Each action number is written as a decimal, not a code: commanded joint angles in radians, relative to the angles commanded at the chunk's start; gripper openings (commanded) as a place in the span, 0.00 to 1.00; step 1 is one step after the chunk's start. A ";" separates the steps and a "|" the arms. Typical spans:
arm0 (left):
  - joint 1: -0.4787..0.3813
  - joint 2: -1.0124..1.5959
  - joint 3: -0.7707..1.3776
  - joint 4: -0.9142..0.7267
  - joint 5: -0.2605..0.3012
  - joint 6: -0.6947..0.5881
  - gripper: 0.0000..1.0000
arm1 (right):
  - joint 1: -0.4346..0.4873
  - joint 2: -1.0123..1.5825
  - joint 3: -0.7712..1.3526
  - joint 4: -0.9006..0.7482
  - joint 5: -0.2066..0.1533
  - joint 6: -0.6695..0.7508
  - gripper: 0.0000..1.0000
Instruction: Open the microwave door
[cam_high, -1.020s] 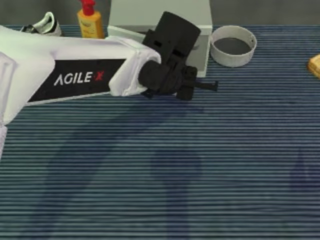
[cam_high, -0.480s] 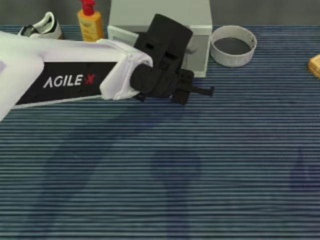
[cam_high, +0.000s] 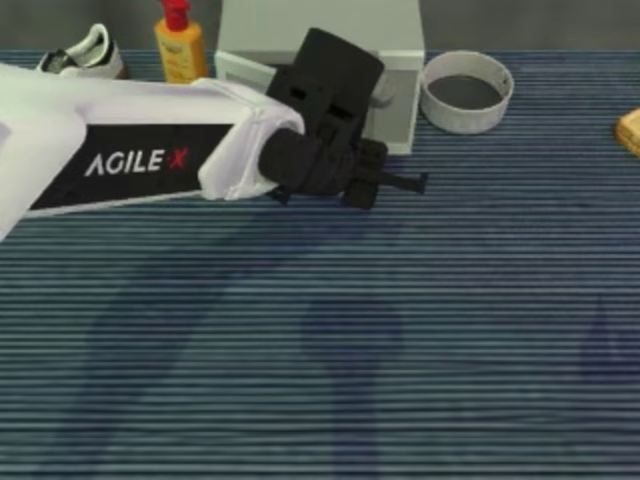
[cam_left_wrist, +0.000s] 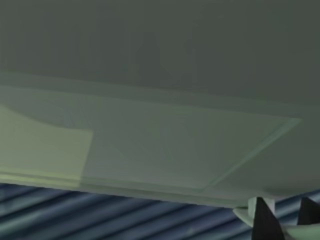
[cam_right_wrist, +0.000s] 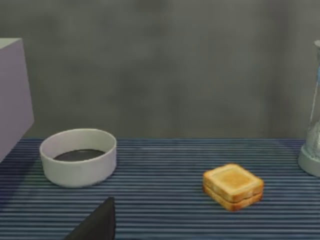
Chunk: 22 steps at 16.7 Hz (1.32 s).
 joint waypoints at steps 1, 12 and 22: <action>0.000 0.000 0.000 0.000 0.000 0.000 0.00 | 0.000 0.000 0.000 0.000 0.000 0.000 1.00; 0.000 0.000 0.000 0.000 0.000 0.000 0.00 | 0.000 0.000 0.000 0.000 0.000 0.000 1.00; 0.009 -0.025 -0.036 0.018 0.033 0.039 0.00 | 0.000 0.000 0.000 0.000 0.000 0.000 1.00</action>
